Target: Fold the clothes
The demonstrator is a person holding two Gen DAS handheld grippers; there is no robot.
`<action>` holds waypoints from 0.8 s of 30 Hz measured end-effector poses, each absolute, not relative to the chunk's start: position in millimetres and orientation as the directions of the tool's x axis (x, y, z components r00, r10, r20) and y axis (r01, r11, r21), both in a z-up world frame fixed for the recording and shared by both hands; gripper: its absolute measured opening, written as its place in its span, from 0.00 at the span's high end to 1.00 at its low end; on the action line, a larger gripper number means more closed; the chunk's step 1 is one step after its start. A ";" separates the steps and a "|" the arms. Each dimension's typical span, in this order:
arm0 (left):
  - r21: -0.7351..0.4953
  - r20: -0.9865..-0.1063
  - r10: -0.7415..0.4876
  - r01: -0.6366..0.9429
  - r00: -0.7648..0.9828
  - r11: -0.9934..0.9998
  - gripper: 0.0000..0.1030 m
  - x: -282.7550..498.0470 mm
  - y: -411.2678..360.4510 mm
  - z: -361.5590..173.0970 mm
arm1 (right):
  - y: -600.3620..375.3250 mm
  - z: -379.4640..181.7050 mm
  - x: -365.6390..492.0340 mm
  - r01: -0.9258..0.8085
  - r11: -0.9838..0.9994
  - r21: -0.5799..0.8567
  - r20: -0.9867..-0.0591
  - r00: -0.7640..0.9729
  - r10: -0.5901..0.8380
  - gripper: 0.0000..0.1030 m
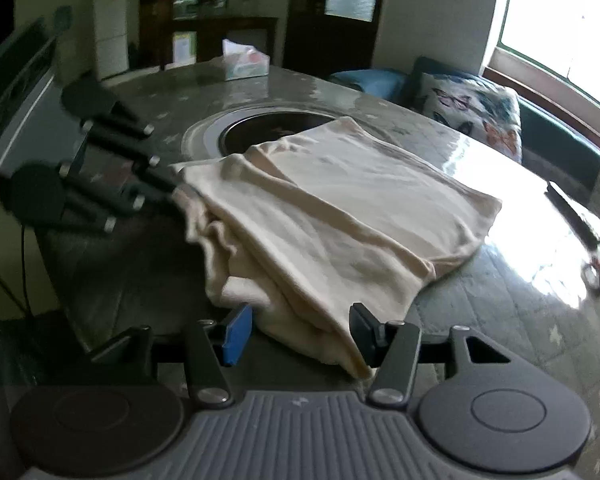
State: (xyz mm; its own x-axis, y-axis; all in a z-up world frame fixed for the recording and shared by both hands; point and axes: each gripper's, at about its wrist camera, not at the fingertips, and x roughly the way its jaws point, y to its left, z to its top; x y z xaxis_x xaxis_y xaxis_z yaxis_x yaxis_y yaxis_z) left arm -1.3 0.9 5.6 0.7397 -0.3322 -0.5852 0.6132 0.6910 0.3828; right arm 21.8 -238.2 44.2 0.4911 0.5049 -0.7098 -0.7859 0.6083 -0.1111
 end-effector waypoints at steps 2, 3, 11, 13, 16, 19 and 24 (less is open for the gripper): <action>0.338 -0.578 -0.345 0.601 0.740 0.724 0.91 6.9 4.6 15.5 | -234.2 43.0 20.9 -0.800 0.585 -0.136 -0.709 0.491 0.507 0.41; 0.320 -0.576 -0.346 0.593 0.741 0.739 0.91 12.5 5.5 19.2 | -231.7 42.3 20.4 -0.806 0.573 -0.149 -0.706 0.493 0.509 0.41; 0.232 -0.581 -0.345 0.556 0.737 0.798 0.91 35.7 11.8 28.3 | -210.2 29.3 28.0 -0.833 0.523 -0.183 -0.686 0.489 0.539 0.48; 0.227 -0.583 -0.342 0.552 0.737 0.802 0.90 35.3 12.9 27.9 | -207.0 27.7 33.1 -0.831 0.530 -0.168 -0.688 0.484 0.541 0.64; 0.238 -0.578 -0.335 0.547 0.744 0.803 0.87 31.1 14.0 26.0 | -206.7 29.3 42.8 -0.817 0.562 -0.128 -0.696 0.478 0.536 0.81; 0.265 -0.568 -0.313 0.529 0.761 0.806 0.69 23.5 14.2 22.1 | -213.7 35.1 56.6 -0.797 0.602 -0.044 -0.695 0.457 0.554 0.86; 0.339 -0.572 -0.274 0.527 0.773 0.779 0.63 11.9 13.8 8.4 | -219.6 46.7 71.0 -0.772 0.634 0.039 -0.677 0.446 0.585 0.88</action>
State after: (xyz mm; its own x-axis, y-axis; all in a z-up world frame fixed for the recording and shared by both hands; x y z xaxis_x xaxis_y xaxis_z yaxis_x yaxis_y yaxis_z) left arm 11.9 13.8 8.4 0.7733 -0.2738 -0.5719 0.5267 0.7795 0.3390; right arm 71.0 -219.6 46.7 0.4463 0.5848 -0.6774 -0.7723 0.6341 0.0387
